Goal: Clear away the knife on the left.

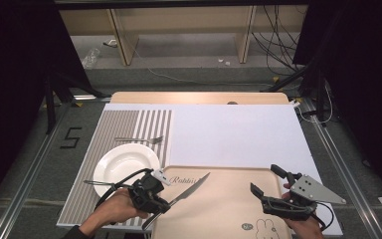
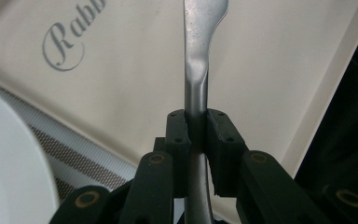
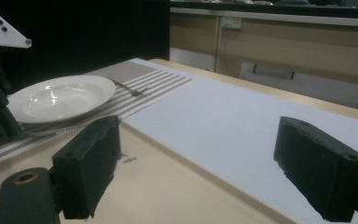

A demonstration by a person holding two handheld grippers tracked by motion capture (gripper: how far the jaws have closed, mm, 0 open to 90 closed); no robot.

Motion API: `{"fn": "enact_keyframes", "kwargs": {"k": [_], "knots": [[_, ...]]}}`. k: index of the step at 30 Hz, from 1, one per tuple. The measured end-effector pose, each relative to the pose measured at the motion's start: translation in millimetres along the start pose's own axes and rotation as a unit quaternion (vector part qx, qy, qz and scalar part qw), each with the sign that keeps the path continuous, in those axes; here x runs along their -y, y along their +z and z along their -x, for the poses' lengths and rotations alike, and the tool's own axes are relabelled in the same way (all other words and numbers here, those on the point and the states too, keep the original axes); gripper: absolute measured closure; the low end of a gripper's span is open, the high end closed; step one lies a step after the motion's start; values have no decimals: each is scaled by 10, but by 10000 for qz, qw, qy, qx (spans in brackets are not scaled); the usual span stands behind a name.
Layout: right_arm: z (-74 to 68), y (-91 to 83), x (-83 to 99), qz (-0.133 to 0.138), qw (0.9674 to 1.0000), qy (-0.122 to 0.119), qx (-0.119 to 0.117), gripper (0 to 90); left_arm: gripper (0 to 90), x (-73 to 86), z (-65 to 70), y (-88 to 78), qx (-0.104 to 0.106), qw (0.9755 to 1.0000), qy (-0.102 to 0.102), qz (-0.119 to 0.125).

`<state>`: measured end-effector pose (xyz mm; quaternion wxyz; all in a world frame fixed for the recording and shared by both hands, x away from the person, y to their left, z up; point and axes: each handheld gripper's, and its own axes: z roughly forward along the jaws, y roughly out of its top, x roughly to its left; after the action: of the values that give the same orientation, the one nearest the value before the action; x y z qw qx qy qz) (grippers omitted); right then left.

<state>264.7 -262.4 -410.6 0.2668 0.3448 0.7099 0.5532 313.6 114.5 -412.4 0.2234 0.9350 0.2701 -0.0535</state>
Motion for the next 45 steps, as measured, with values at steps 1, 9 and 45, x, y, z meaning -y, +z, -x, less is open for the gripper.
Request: {"fn": "enact_keyframes", "kwargs": {"k": [1, 9, 45], "knots": [[1, 0, 0, -3, 10000, 4, 0, 155, 793, -22, 13, 17, -3, 10000, 36, -28], [3, 0, 1, 0, 10000, 2, 2, 155, 793, -182, 123, 195, 154, 9995, 164, -210], [2, 2, 3, 2, 10000, 9, -13, 155, 777, 1, 217, 637, 657, 9973, -290, -179]]}}
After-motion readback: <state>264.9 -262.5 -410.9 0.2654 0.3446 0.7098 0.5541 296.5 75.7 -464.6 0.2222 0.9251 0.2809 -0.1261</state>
